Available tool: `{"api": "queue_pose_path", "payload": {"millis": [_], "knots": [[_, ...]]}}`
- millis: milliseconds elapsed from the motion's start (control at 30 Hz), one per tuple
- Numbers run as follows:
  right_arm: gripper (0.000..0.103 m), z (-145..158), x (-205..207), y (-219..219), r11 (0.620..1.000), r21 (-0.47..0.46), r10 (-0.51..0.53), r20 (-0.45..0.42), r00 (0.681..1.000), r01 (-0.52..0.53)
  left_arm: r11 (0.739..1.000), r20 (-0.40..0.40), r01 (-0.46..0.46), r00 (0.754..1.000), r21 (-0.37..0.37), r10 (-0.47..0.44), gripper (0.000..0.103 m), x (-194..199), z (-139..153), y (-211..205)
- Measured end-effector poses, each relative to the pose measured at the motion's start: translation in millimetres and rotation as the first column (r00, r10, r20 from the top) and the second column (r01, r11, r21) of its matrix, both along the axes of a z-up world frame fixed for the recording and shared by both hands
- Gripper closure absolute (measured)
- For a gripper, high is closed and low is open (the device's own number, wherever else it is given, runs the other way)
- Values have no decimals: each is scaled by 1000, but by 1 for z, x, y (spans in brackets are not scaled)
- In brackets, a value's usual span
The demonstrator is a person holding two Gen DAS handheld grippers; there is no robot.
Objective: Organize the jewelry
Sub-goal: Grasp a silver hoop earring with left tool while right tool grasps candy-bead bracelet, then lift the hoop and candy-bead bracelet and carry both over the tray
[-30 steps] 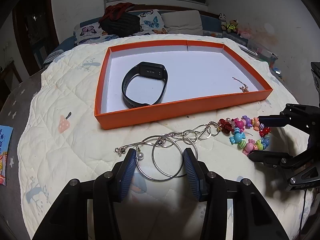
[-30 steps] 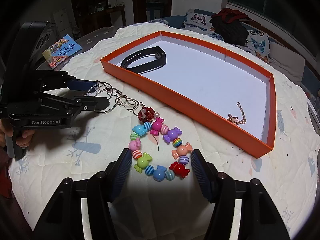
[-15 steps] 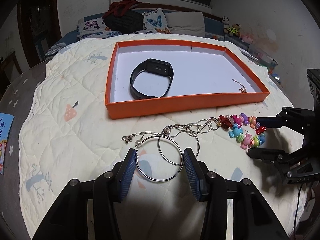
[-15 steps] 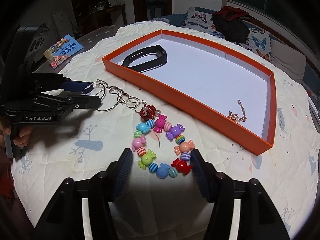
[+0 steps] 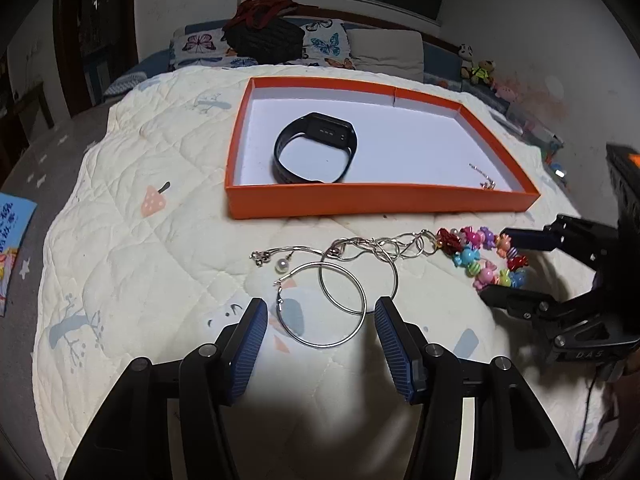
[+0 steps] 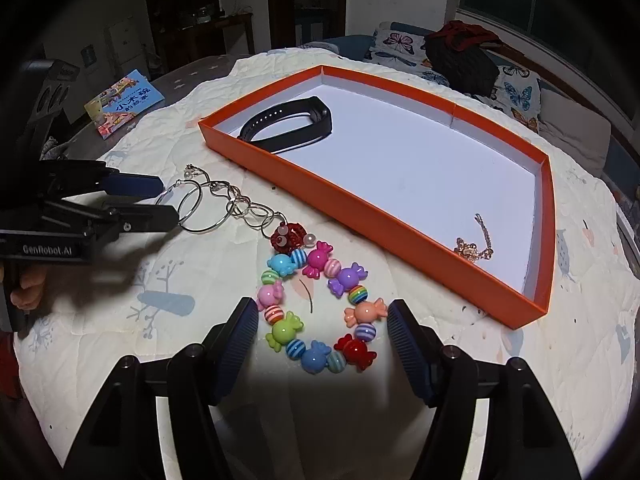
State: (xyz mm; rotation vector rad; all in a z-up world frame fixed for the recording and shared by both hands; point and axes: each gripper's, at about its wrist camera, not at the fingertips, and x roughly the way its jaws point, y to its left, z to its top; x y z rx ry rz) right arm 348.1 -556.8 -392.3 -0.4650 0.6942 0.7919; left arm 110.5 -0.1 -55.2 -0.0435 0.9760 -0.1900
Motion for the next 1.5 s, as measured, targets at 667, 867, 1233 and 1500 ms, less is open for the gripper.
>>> {"api": "queue_pose_path", "payload": {"millis": [667, 867, 1233, 1500], "knots": [[89, 10, -5, -9, 999, 43, -13, -18, 1000, 14, 1000, 41, 7, 999, -5, -7, 52, -2, 3, 0], [89, 16, -11, -12, 998, 66, -18, -9, 1000, 19, 1000, 61, 6, 998, -13, -5, 52, -9, 9, 5], [89, 55, -12, -21, 986, 167, -11, 24, 1000, 7, 998, 110, 36, 993, -45, -31, 52, -10, 42, 9], [89, 94, 23, -24, 974, 222, -66, 86, 994, 45, 996, 196, 86, 977, -2, -84, 52, 45, 82, -4]]}}
